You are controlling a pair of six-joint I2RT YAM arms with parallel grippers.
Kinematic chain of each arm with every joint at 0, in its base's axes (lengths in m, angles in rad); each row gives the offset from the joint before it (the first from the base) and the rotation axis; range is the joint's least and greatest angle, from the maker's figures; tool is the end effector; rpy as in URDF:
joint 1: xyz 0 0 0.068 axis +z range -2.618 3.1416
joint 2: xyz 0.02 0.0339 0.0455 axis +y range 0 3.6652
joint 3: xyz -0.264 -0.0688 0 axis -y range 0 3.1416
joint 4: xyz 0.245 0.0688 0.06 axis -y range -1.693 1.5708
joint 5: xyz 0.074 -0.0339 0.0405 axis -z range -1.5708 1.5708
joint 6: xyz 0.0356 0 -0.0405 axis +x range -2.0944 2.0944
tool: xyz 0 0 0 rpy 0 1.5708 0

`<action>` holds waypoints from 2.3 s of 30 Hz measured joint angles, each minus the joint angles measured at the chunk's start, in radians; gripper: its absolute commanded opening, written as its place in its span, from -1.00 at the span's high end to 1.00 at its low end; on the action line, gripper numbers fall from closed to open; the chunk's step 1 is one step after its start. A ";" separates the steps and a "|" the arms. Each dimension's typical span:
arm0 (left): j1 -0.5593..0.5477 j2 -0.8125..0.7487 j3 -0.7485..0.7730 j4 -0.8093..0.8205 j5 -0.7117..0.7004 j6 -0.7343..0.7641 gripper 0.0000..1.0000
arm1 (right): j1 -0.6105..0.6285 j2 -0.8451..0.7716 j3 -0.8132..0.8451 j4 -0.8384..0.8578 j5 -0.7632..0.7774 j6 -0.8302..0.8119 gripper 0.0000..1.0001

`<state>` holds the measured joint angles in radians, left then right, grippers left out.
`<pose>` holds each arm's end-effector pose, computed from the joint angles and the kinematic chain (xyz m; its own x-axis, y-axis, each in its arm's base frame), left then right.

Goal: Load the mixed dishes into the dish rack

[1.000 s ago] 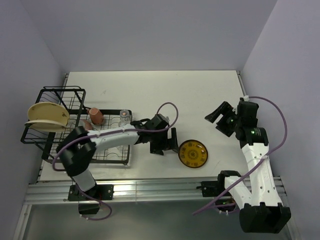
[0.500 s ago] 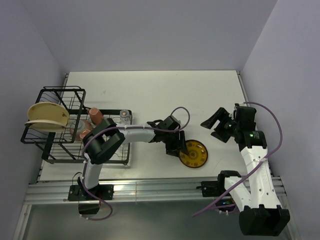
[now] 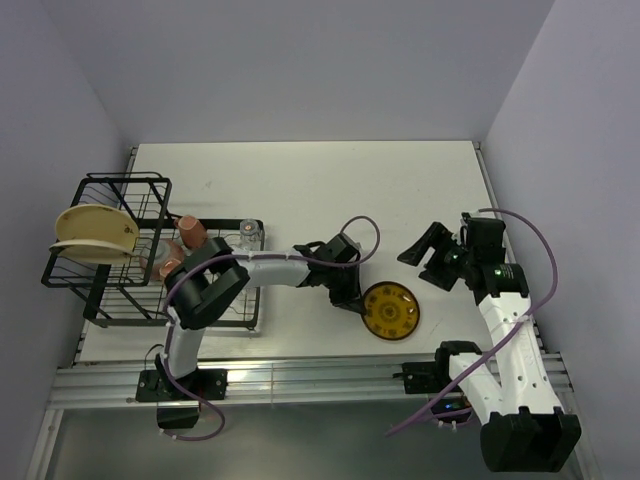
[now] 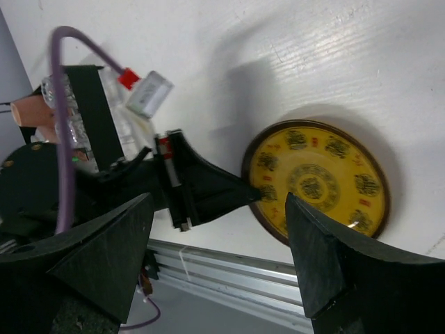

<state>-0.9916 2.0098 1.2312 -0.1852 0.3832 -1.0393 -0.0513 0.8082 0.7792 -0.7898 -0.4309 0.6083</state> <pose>0.2132 -0.3503 0.1352 -0.9976 0.0646 -0.0244 0.0650 0.7594 -0.6474 0.1575 0.0068 0.2796 -0.7347 0.5576 -0.3862 0.2212 0.7352 0.6407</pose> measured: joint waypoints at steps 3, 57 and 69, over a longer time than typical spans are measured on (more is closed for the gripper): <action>0.000 -0.090 -0.003 -0.109 -0.086 0.050 1.00 | 0.012 0.000 -0.004 0.004 -0.021 -0.021 -0.66; 0.209 -1.571 0.257 -0.125 -0.912 0.234 -0.98 | 1.197 1.066 1.520 0.150 0.521 -0.315 1.00; 0.209 -1.596 0.264 -0.126 -0.861 0.188 -0.99 | 1.454 1.181 1.611 0.196 0.774 -0.647 1.00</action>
<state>-0.7822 0.4141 1.4948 -0.3111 -0.4774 -0.8513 1.4029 1.9888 2.3898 -0.5934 0.3428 -0.0391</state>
